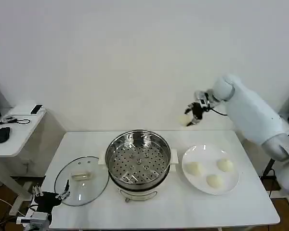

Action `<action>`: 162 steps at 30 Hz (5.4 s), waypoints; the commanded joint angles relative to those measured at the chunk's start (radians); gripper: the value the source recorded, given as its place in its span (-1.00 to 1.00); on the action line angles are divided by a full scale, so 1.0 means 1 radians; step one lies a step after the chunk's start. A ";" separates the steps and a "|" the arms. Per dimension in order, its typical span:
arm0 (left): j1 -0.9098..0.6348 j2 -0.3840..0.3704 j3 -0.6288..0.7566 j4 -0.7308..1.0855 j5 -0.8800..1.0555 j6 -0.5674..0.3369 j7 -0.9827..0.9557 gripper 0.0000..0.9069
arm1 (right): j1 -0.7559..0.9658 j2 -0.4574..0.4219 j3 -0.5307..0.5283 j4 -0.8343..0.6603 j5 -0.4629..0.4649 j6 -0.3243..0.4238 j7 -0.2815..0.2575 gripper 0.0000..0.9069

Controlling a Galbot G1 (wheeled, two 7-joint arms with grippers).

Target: Take steamed baozi put them in steamer then cover it.

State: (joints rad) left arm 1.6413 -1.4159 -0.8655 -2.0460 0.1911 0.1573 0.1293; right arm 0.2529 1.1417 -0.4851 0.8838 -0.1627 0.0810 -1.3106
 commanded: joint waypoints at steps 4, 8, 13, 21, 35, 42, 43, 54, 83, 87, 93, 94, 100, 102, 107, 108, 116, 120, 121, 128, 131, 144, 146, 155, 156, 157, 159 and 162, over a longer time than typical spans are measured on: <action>0.003 -0.009 -0.001 0.000 0.003 0.000 -0.003 1.00 | 0.064 0.135 -0.016 -0.026 0.058 0.314 -0.083 0.47; 0.007 -0.020 -0.002 -0.002 0.012 -0.001 -0.005 1.00 | 0.059 0.134 -0.054 0.074 -0.009 0.386 -0.076 0.47; 0.014 -0.027 -0.005 -0.002 0.009 0.002 -0.001 1.00 | 0.035 0.104 -0.107 0.263 -0.115 0.439 -0.059 0.47; 0.028 -0.031 -0.009 -0.007 0.012 0.004 0.000 1.00 | 0.015 0.081 -0.126 0.370 -0.240 0.530 -0.017 0.47; 0.058 -0.036 -0.001 -0.015 0.016 0.008 -0.003 1.00 | -0.027 0.118 -0.162 0.366 -0.431 0.558 0.014 0.47; 0.070 -0.046 -0.024 -0.026 0.009 0.013 -0.005 1.00 | -0.076 0.164 -0.158 0.285 -0.463 0.550 0.021 0.47; 0.071 -0.049 -0.025 -0.028 0.010 0.015 -0.005 1.00 | -0.078 0.166 -0.158 0.283 -0.462 0.549 0.022 0.47; 0.076 -0.057 -0.020 -0.031 0.011 0.022 0.001 1.00 | -0.119 0.180 -0.160 0.295 -0.443 0.531 0.029 0.47; 0.054 -0.063 -0.016 -0.005 0.015 0.023 0.011 1.00 | -0.124 0.267 -0.160 0.142 -0.467 0.516 0.103 1.00; 0.049 -0.063 -0.013 0.001 0.015 0.023 0.011 1.00 | -0.111 0.243 -0.157 0.178 -0.439 0.503 0.083 1.00; 0.050 -0.063 -0.009 -0.007 0.017 0.024 0.014 1.00 | -0.079 0.142 -0.141 0.323 -0.303 0.439 0.043 1.00; 0.050 -0.064 -0.009 -0.010 0.017 0.026 0.017 1.00 | -0.072 0.114 -0.138 0.356 -0.258 0.412 0.044 1.00; 0.045 -0.073 -0.005 -0.036 0.021 0.039 0.032 1.00 | -0.056 -0.091 -0.052 0.513 -0.071 0.247 0.106 1.00; 0.044 -0.071 0.000 -0.036 0.021 0.039 0.032 1.00 | -0.046 -0.153 -0.045 0.542 -0.023 0.157 0.137 1.00; 0.045 -0.068 0.014 -0.057 0.025 0.049 0.048 1.00 | -0.022 -0.289 -0.035 0.572 0.067 -0.078 0.051 1.00; 0.047 -0.063 0.018 -0.060 0.025 0.049 0.051 1.00 | -0.022 -0.300 -0.033 0.571 0.076 -0.146 0.042 1.00; 0.044 -0.050 0.018 -0.071 0.018 0.049 0.054 1.00 | -0.049 -0.410 -0.098 0.506 0.124 -0.365 0.014 1.00; 0.049 -0.051 0.022 -0.085 0.011 0.050 0.056 1.00 | -0.104 -0.421 -0.109 0.464 0.108 -0.393 0.016 1.00; 0.049 -0.051 0.022 -0.085 0.011 0.050 0.057 1.00 | -0.112 -0.421 -0.110 0.460 0.107 -0.394 0.016 1.00; 0.053 -0.063 0.032 -0.084 0.016 0.049 0.055 1.00 | -0.217 -0.373 -0.094 0.389 0.019 -0.377 0.043 1.00; 0.055 -0.068 0.040 -0.085 0.020 0.050 0.055 1.00 | -0.253 -0.348 -0.090 0.359 0.010 -0.377 0.048 1.00; 0.052 -0.054 0.041 -0.077 0.032 0.052 0.072 1.00 | -0.296 -0.286 -0.118 0.286 -0.029 -0.374 0.034 1.00; 0.046 -0.052 0.041 -0.071 0.032 0.052 0.073 1.00 | -0.296 -0.281 -0.121 0.276 -0.030 -0.373 0.035 1.00; 0.035 -0.046 0.038 -0.056 0.027 0.053 0.076 1.00 | -0.311 -0.270 -0.133 0.253 -0.041 -0.371 0.036 1.00; 0.034 -0.045 0.037 -0.056 0.026 0.053 0.075 1.00 | -0.312 -0.271 -0.134 0.253 -0.041 -0.371 0.037 1.00; 0.032 -0.044 0.035 -0.054 0.024 0.053 0.075 1.00 | -0.316 -0.272 -0.136 0.253 -0.039 -0.372 0.037 1.00; 0.031 -0.043 0.033 -0.051 0.024 0.053 0.074 1.00 | -0.321 -0.274 -0.137 0.253 -0.037 -0.374 0.038 1.00; 0.031 -0.042 0.031 -0.046 0.023 0.053 0.074 1.00 | -0.334 -0.271 -0.135 0.245 -0.038 -0.373 0.042 1.00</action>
State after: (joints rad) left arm 1.6727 -1.4579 -0.8343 -2.0913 0.2141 0.2105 0.2038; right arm -0.0772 0.8731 -0.6142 1.1345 -0.1997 -0.2888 -1.2640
